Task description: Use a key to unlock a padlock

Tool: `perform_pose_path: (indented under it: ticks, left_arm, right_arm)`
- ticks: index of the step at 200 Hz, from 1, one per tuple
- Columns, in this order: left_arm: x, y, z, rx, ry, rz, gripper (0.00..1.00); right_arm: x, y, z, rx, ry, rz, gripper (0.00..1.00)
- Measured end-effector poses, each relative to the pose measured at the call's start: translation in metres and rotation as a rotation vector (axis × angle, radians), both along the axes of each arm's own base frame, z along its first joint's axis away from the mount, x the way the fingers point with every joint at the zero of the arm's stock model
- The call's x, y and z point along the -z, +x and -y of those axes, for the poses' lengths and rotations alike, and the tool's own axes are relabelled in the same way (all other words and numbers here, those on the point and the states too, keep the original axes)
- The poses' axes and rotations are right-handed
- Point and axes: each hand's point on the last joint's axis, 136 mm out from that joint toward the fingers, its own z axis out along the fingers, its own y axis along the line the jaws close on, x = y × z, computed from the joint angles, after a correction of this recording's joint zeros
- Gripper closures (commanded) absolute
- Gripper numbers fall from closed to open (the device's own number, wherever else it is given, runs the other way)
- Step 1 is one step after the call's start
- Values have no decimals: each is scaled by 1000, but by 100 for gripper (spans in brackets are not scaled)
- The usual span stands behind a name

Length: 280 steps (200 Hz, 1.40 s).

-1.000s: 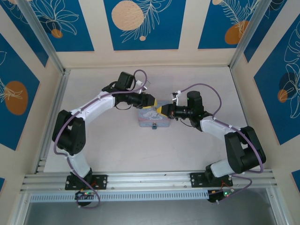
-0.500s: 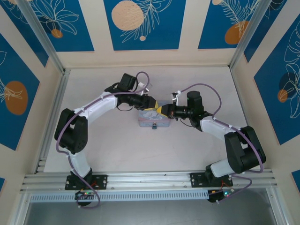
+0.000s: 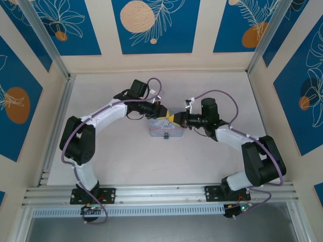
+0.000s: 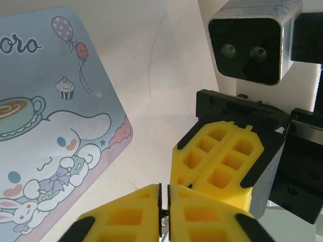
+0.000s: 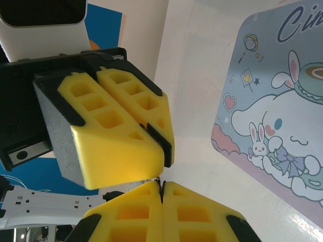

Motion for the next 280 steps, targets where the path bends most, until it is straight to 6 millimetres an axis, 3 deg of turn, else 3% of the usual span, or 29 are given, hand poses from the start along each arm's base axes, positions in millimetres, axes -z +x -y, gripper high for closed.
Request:
perform_pose_path:
  ticks: [29,36,59,86,117,140,174,212,248,280]
  left_arm:
    - [0,0,0,1,0,1,100]
    - [0,0,0,1,0,1,100]
    - [0,1,1,-2,0,14,100]
    - [5,7,-1,-31,23,38,100]
    - [5,13,-6,-80,49,76,100]
    - [-8,20,-9,-122,44,121,100]
    - [-28,28,-12,-171,27,185,100]
    - [-39,34,-13,-203,14,224,100]
    - [-42,38,-13,-223,7,231,100]
    - [-50,40,-15,-243,3,259,100]
  right_arm:
    - [2,-1,1,2,-1,-6,99]
    - [1,0,1,3,0,-5,89]
    - [3,3,6,25,0,-21,37]
    - [4,10,25,91,-19,-35,0]
    - [-2,11,44,161,-89,-42,0]
    - [-10,19,57,239,-192,-24,0]
    - [-17,30,92,431,-373,-12,1]
    - [-12,28,121,503,-517,54,0]
    - [-13,14,147,597,-590,155,0]
    - [-10,18,176,692,-639,137,0]
